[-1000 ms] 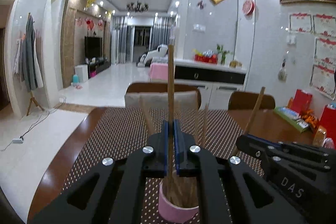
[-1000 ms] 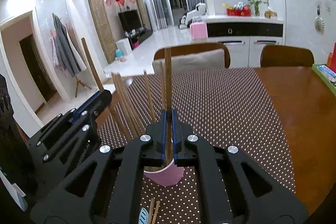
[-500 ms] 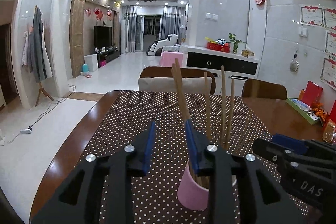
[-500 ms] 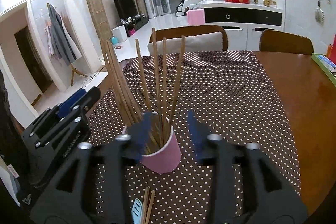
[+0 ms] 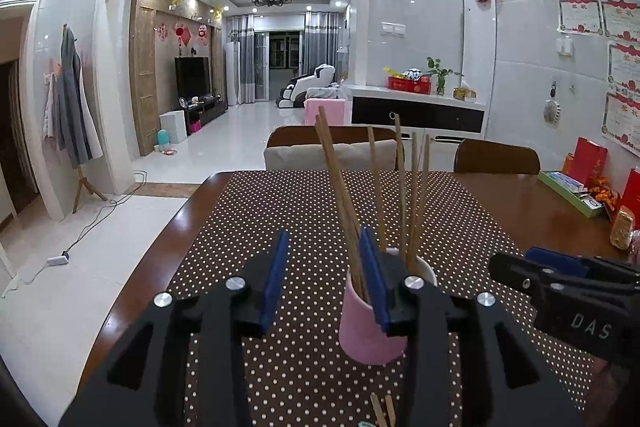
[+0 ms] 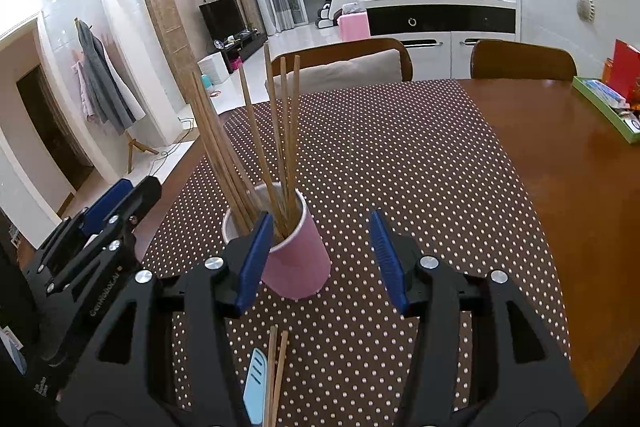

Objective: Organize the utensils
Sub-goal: 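Move back to the chopsticks and close the right gripper on one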

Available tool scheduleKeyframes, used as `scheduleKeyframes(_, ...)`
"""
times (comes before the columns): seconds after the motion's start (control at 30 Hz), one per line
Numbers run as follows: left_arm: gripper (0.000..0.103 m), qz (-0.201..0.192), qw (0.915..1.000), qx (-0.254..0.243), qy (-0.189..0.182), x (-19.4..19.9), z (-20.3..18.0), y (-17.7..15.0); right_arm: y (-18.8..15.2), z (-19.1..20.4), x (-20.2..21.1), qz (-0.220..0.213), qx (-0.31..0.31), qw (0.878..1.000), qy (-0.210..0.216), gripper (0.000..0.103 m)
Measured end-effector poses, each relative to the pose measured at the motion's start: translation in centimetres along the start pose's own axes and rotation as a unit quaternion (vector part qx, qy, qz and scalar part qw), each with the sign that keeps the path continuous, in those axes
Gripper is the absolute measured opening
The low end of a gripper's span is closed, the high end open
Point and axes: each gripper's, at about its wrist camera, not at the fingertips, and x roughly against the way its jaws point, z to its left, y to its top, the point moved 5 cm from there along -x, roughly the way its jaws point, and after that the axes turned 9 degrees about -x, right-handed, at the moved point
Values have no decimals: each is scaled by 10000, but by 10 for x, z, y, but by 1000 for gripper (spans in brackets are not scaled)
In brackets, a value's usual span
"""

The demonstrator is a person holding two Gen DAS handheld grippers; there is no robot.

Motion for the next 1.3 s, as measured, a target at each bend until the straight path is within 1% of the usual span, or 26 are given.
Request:
scheduleKeyframes(0.13,40,17,10000,-62,10,13,-5,-6,-12,-7,7,35,-40,10000,-44,54)
scheduleKeyframes(0.27,42,48,9999,-145,-10,24,-6,-16,-31,-14,8,172,-41,9998,-87,54)
scheduleKeyframes(0.53,44,306,9993,-209,-54,36,-4,-50,-73,-19,5,518,122,9986,-30,54)
scheduleKeyframes(0.6,45,401,9989,-218,-56,37,-3,-58,-82,-18,3,570,174,9982,4,54)
scheduleKeyframes(0.7,45,501,9985,-214,-104,37,-2,-71,-99,-16,-6,763,315,9966,77,55)
scheduleKeyframes(0.83,45,648,9975,-271,-107,34,-2,-87,-122,-13,-18,964,472,9942,80,55)
scheduleKeyframes(0.97,45,877,9957,-257,-181,29,-2,-105,-137,-7,-31,1166,639,9911,97,55)
scheduleKeyframes(1.13,46,1033,9940,-269,-223,28,-2,-122,-151,1,-41,1310,800,9881,96,55)
scheduleKeyframes(1.3,47,1251,9911,-252,-383,26,-2,-137,-161,8,-47,1380,980,9856,50,55)
